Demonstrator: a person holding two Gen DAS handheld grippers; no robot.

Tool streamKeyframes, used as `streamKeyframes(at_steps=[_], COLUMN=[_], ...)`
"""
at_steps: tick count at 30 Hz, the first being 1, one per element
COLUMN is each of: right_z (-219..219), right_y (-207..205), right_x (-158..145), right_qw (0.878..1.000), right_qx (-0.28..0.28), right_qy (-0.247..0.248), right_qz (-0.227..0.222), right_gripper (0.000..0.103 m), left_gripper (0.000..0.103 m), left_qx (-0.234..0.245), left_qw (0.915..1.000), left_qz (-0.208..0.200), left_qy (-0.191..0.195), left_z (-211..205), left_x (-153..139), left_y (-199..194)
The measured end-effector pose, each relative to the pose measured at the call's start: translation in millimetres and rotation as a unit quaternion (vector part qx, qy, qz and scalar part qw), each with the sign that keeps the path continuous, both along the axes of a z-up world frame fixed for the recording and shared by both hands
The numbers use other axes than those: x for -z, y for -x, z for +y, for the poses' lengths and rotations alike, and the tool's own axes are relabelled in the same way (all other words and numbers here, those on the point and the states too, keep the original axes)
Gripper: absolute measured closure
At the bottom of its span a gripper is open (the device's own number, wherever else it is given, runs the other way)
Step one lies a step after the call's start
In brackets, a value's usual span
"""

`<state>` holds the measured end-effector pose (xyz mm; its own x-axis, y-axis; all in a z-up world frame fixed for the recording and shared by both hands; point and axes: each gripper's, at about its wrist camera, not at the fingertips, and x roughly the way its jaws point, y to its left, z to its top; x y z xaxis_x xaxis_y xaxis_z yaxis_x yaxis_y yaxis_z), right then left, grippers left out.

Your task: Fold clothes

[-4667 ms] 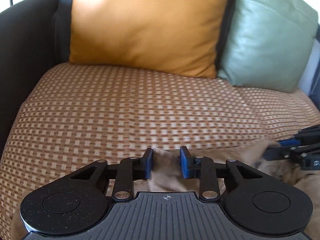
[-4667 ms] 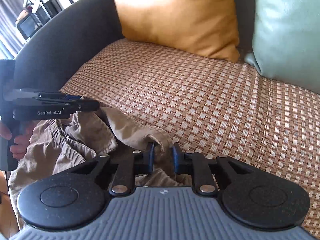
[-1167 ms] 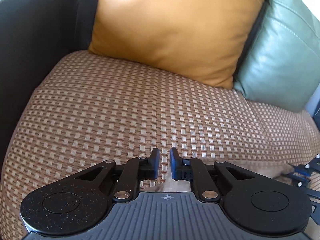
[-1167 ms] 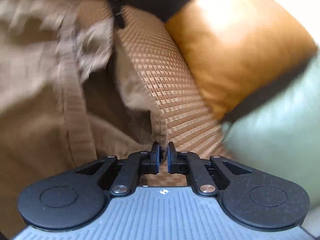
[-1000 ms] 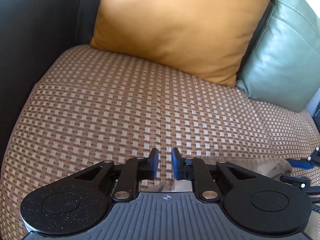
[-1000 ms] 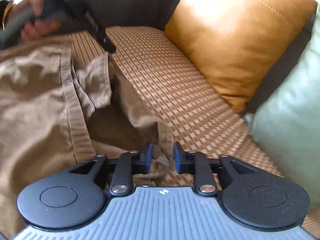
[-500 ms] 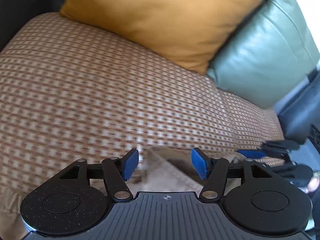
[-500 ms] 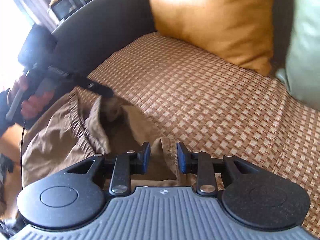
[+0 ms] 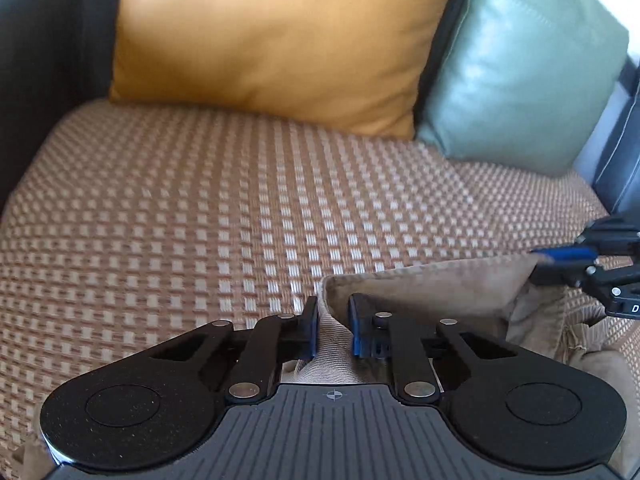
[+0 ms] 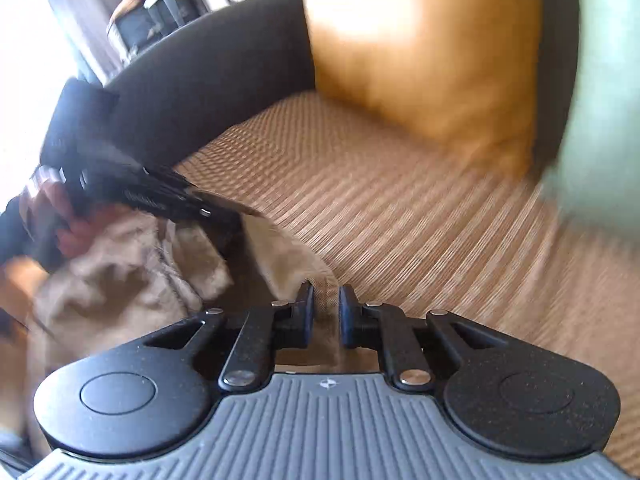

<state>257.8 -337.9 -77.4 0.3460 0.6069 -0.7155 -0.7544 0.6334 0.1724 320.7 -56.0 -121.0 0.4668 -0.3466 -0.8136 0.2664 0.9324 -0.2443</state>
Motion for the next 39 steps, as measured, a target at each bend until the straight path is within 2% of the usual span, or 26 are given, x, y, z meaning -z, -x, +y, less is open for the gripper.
streamKeyframes(at_steps=[2,3,4,6,8,11,13,15,17,19,21,25,26,28,29,32,35,36,39], right_z=[11.3,20.4,29.6,43.2,48.8,37.7,17.3,0.5,-11.3,-18.7,-14.6,8.7,10.6,13.7,15.7,27.0,40.2,45.3,55.7], right_y=[12.9,13.3,9.6,-4.3,-19.3,-37.8,-42.1,-33.5,-25.6,-19.0,-15.0,-12.8,-13.6,-17.4,-19.5,-24.5,-30.9,-33.3,-40.2], right_x=[-0.1,6.7,15.9,34.8,50.7,57.5,47.3,30.4,15.2,7.6,9.0,26.4,28.7,32.0,32.8,39.6,44.9,45.6,43.2], right_qw=[0.996,0.993,0.990,0.987,0.983,0.978,0.973,0.971,0.972,0.973,0.971,0.962,0.959,0.953,0.953,0.955,0.958,0.960,0.961], right_qx=[0.014,0.028,0.048,0.102,0.148,0.199,0.213,0.224,0.217,0.197,0.164,0.141,0.145,0.144,0.138,0.121,0.099,0.090,0.074], right_qy=[0.047,0.074,0.095,0.115,0.104,0.038,-0.017,-0.040,-0.041,-0.054,-0.052,0.028,0.034,0.030,0.028,0.042,0.058,0.063,0.070], right_qz=[-0.074,-0.089,-0.087,-0.054,-0.013,0.053,0.087,0.079,0.077,0.111,0.167,0.230,0.240,0.264,0.268,0.269,0.261,0.256,0.259], right_gripper=[0.088,0.088,0.088,0.088,0.088,0.086,0.080,0.069,0.068,0.068,0.068,0.067,0.066,0.058,0.055,0.054,0.058,0.062,0.064], left_gripper=[0.091,0.091,0.089,0.083,0.051,0.051,0.051,0.051,0.051,0.051,0.050,0.048,0.047,0.046,0.046,0.045,0.045,0.045,0.043], left_qx=[-0.023,-0.034,-0.046,-0.074,-0.109,-0.139,-0.146,-0.148,-0.142,-0.120,-0.093,-0.034,-0.021,-0.001,0.005,0.009,0.014,0.016,0.024], left_qw=[0.9997,0.9994,0.9988,0.9969,0.9937,0.9901,0.9889,0.9885,0.9893,0.9920,0.9948,0.9987,0.9991,0.9995,0.9996,0.9997,0.9998,0.9997,0.9996], left_qz=[0.001,0.009,0.017,0.026,0.027,0.022,0.010,-0.004,-0.018,-0.023,-0.023,-0.019,-0.020,-0.019,-0.019,-0.015,-0.013,-0.013,-0.012], left_qy=[0.000,-0.002,-0.004,-0.007,-0.006,0.005,0.023,0.030,0.030,0.031,0.033,0.034,0.032,0.026,0.023,0.016,0.010,0.009,0.004], left_z=[-2.9,-4.7,-6.1,-6.7,-1.8,16.1,31.2,40.9,42.5,34.2,23.9,2.8,-0.5,-4.6,-6.6,-4.7,-2.7,-2.4,-1.7], left_x=[1.0,4.4,9.5,19.6,26.2,24.4,13.1,0.4,-11.9,-18.6,-24.2,-28.4,-27.7,-25.3,-24.1,-18.0,-13.4,-12.4,-9.6], left_y=[-2.7,-6.4,-11.3,-20.9,-28.6,-33.3,-28.1,-21.0,-12.0,-2.8,8.7,30.9,35.1,42.6,45.6,46.1,47.9,49.2,53.2])
